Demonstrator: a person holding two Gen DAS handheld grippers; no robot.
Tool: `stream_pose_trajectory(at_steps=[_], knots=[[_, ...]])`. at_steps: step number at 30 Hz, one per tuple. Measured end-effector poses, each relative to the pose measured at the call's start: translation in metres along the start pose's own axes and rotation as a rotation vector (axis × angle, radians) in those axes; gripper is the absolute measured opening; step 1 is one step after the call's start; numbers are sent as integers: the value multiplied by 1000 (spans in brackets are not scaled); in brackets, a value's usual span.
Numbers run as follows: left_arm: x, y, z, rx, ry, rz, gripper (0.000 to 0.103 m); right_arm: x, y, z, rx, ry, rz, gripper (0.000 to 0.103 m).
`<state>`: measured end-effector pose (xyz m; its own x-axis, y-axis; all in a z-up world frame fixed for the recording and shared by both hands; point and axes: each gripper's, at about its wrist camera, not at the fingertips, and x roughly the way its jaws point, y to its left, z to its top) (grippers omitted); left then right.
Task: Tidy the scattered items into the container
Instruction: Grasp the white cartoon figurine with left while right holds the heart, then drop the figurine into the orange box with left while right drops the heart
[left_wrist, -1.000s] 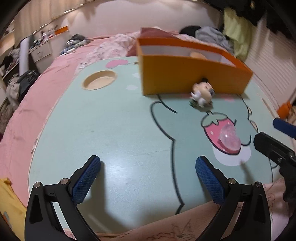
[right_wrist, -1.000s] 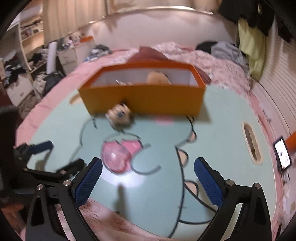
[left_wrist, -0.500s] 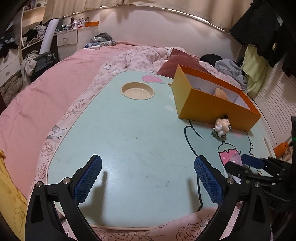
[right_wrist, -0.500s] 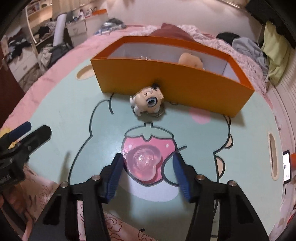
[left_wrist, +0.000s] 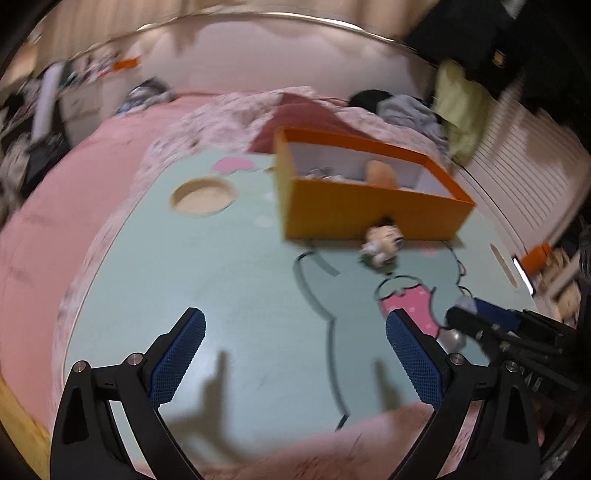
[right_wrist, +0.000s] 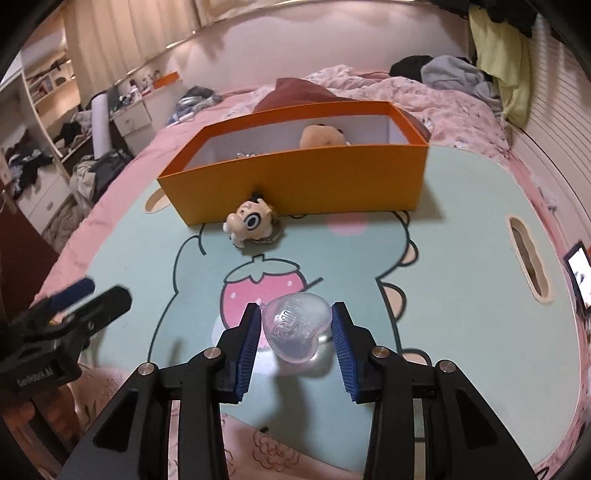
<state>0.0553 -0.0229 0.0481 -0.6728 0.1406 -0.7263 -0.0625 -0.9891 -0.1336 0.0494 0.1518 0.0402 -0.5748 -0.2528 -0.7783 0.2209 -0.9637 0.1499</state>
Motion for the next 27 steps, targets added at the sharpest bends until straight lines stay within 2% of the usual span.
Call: stream_pose_trajectory(at_steps=[3,6,10,14,21,22,23,25,27], knots=[[13,-20,16,79,8,-30,85,-8,2,-2,-8,-32,-15,37],[32,-38,29,143,34,-55,84,-13,-1,-2,4,-65,-20,38],[50,-56,43,175,37,-68,81,-11,-5,-3,15,-58,-12,38],[66,-76,52,230,70,-61,79,-11,-6,-3,18,-58,-5,38],[81,-97,57,284,82,-13,76,-11,-7,-5,18,-58,-4,38],[84,-98,57,286,86,-11,69,-11,-7,-5,18,-57,-3,38],[86,-99,57,288,95,-7,54,-11,-7,-5,17,-56,-3,38],[90,-98,56,294,106,10,35,-11,-7,-6,18,-55,-3,38],[91,-95,54,291,100,9,34,-10,-7,-6,19,-55,-1,38]])
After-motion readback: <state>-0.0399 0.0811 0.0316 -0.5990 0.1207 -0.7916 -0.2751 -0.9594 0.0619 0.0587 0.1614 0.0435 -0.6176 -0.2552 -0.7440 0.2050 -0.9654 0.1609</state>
